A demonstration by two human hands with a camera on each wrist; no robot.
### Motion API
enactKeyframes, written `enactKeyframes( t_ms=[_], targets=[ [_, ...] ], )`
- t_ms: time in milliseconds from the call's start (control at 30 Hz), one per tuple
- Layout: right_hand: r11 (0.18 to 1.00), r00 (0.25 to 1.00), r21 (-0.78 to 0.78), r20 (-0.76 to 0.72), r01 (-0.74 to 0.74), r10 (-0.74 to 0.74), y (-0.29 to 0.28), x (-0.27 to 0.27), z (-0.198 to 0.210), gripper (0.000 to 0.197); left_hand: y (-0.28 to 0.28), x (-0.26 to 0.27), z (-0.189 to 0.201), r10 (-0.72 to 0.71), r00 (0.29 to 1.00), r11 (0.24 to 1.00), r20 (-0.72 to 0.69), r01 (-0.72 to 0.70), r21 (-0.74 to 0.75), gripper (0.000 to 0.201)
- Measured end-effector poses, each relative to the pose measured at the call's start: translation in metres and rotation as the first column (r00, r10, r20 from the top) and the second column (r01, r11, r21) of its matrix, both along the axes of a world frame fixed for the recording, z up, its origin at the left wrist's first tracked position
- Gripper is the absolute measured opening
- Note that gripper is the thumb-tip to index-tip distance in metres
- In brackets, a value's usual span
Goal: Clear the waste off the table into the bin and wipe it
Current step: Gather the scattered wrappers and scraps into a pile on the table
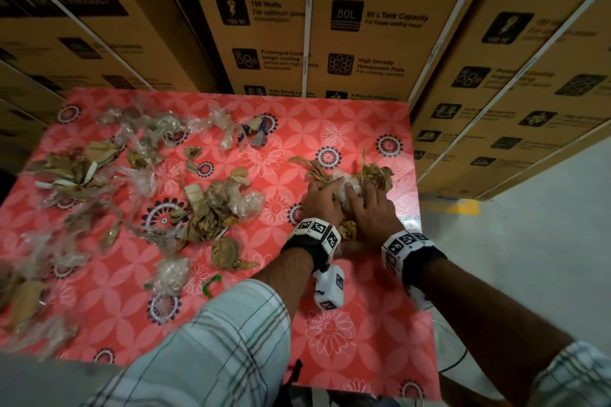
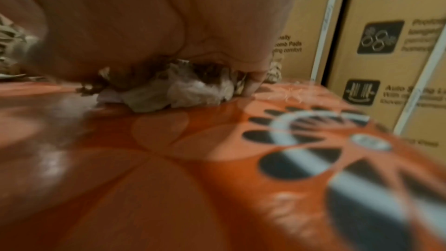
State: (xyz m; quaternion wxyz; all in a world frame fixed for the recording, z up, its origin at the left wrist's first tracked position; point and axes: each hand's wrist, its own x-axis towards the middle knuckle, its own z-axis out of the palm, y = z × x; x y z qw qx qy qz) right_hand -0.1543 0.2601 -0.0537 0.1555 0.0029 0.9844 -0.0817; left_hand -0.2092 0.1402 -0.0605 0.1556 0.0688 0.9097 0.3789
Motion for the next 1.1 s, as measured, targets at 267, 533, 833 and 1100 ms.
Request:
enactKeyframes(
  t_ms=[267,533,833,1100],
  targets=[
    [0.998,0.992,-0.061,-0.126,0.020,-0.028,0.007,-0.002,0.003,0.101,-0.002,-0.005,0.014,0.046,0.992,0.991,0.121,-0.061,0.123,0.036],
    [0.967,0.984,-0.236,-0.121,0.101,-0.132,0.021,-0.017,0.000,0.105,-0.011,-0.012,0.020,-0.161,0.921,0.986,0.354,0.140,0.086,0.098],
    [0.993,0.974,-0.044,-0.194,0.112,-0.118,0.025,-0.015,-0.001,0.091,-0.017,-0.005,0.019,-0.465,0.885,0.774,0.026,0.420,-0.474,0.116],
    [0.990,0.993,-0.136,-0.097,0.046,-0.059,0.044,-0.023,-0.008,0.098,-0.023,-0.020,0.006,-0.438,0.899,0.780,-0.032,0.362,-0.510,0.111]
  ],
)
